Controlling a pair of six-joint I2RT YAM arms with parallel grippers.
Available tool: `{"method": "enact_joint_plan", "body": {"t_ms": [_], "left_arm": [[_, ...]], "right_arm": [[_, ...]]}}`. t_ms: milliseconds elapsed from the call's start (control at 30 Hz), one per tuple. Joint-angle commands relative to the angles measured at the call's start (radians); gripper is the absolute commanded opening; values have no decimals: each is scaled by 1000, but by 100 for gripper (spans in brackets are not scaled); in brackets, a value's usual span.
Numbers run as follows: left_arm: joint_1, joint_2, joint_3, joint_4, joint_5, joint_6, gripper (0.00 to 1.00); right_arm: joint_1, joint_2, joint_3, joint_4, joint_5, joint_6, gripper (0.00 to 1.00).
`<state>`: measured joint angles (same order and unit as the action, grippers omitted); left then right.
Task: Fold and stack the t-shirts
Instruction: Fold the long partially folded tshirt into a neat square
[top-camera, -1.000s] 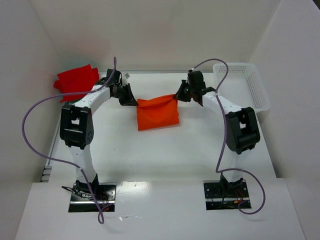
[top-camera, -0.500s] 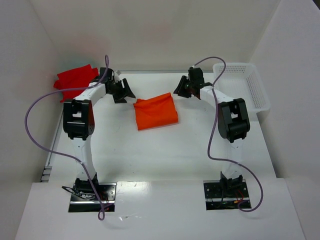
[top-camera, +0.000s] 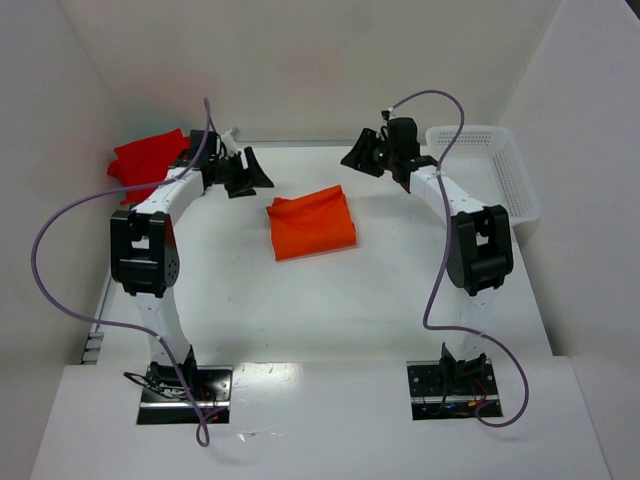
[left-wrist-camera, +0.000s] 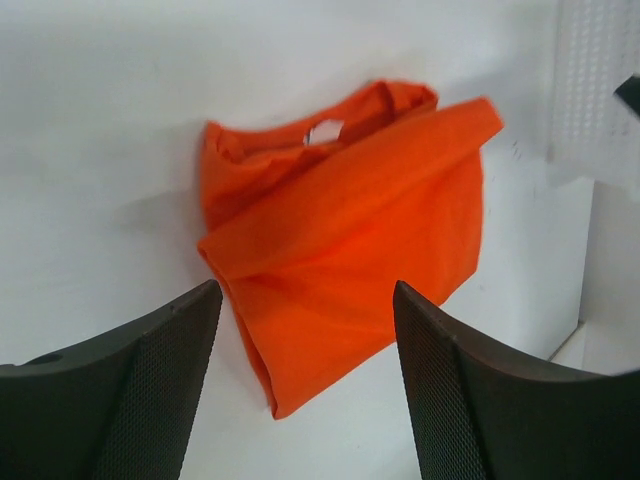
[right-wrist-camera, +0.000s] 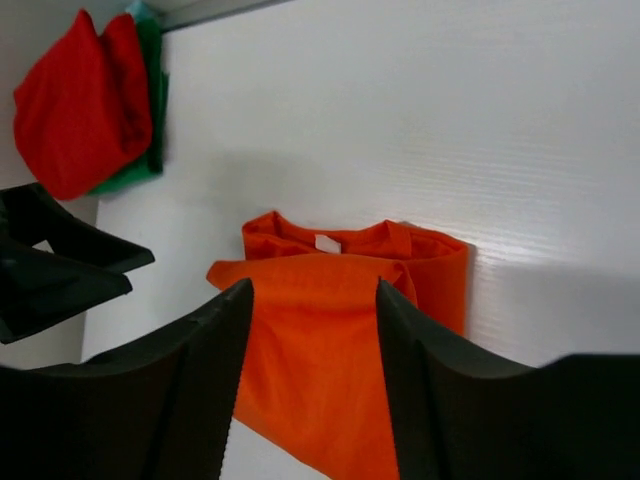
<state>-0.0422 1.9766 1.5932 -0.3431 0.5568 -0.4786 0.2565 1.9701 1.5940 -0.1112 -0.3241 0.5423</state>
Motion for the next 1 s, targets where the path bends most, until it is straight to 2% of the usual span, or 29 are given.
{"method": "enact_joint_plan", "body": {"t_ms": [0,67,333,433,500,633,667,800,900,933,967], "left_arm": [[-8,-19,-117,77,13,-26,77],[-8,-19,-147,104,-24,-35,80],[-8,77,-108,145,-24,-55,80],[-8,107,-72,145,-15,-55,78],[-8,139,-52,145,-3,-55,75],[-8,174,-16,136,18,-55,67],[-8,174,-7,136,18,-55,62],[-18,197,16,145,38,-55,46],[-18,209,37,145,58,-55,39],[-18,218,37,156,58,-55,32],[-18,219,47,156,71,-55,29]], "right_arm": [[24,-1,-32,19,-41,-24,60],[35,9,-32,19,-26,-57,66],[44,137,95,-80,-3,-88,66],[44,161,104,-91,6,-97,66],[44,183,104,-91,7,-97,61],[44,211,132,-100,-21,-88,56],[44,211,132,-100,-30,-88,56],[44,222,132,-100,-30,-79,43],[53,231,132,-100,-30,-79,24],[53,231,141,-100,-30,-79,19],[53,240,141,-100,-30,-79,11]]}}
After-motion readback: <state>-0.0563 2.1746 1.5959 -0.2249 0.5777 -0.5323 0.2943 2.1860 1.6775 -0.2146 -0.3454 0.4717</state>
